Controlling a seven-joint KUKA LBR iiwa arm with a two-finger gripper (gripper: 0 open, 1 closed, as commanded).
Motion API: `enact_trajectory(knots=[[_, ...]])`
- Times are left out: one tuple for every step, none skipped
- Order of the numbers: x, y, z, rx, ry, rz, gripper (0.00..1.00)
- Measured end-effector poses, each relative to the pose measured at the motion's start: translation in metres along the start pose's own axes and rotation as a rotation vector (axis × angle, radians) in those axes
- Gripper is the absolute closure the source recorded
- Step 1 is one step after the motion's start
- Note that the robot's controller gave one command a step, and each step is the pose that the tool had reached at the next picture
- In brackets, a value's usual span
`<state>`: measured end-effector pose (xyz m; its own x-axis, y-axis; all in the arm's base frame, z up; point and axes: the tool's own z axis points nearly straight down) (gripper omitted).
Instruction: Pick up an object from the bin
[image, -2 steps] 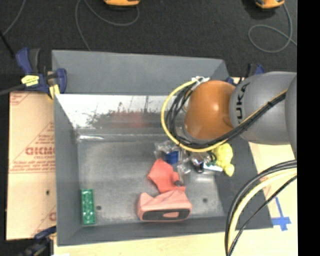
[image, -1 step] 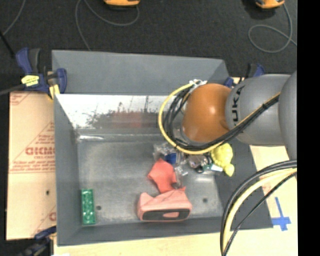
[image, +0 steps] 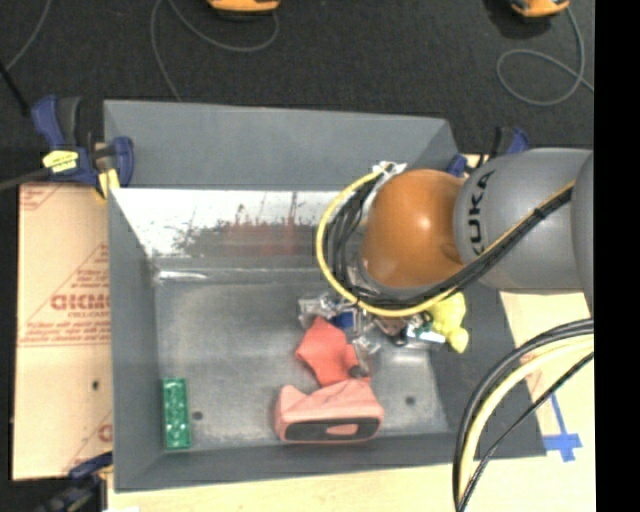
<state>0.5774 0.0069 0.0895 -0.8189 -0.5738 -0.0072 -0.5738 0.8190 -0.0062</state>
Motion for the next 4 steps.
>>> enact_trajectory(knots=[[0.0038, 0.0095, -0.0032, -0.003, 0.001, 0.200, 1.00], [0.0038, 0.0095, -0.0032, -0.004, 0.001, 0.201, 1.00], [0.0038, 0.0096, -0.0032, -0.004, 0.001, 0.202, 1.00], [0.0038, 0.0096, -0.0032, -0.004, 0.001, 0.203, 1.00]])
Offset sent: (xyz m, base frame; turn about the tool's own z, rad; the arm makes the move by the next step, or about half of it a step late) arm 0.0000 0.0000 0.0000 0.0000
